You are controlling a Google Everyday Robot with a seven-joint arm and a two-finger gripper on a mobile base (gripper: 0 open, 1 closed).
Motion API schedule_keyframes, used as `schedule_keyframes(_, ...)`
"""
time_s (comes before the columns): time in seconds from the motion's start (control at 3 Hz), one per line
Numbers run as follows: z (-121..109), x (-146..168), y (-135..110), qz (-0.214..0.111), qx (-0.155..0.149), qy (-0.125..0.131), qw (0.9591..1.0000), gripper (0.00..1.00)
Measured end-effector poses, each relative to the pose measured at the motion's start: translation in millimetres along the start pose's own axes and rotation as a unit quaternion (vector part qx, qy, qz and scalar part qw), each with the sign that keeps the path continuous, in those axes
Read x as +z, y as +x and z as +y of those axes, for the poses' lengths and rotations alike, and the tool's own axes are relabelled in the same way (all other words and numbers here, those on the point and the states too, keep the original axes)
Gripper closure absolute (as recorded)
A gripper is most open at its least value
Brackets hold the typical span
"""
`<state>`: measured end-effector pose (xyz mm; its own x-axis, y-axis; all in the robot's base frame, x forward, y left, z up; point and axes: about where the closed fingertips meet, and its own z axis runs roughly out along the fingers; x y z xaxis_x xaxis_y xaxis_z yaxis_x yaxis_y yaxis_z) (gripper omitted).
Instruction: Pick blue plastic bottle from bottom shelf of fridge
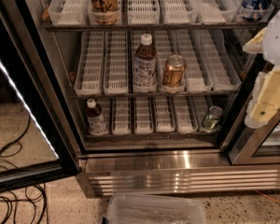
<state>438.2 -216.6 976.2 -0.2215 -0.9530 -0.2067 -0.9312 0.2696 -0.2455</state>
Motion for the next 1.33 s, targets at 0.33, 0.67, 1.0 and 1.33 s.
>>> schedule_keyframes(0.33,0,0,0,0.000,0.000,0.000,1.0000,0.00)
schedule_keyframes(0.67,8,20,-9,-0.025,0.010,-0.015,0.9995,0.00)
schedule_keyframes(1.0,23,39,-31,-0.052,-0.009,-0.051,0.9973,0.00)
schedule_keyframes(1.33,36,53,-50,-0.082,-0.021,-0.090,0.9923,0.00)
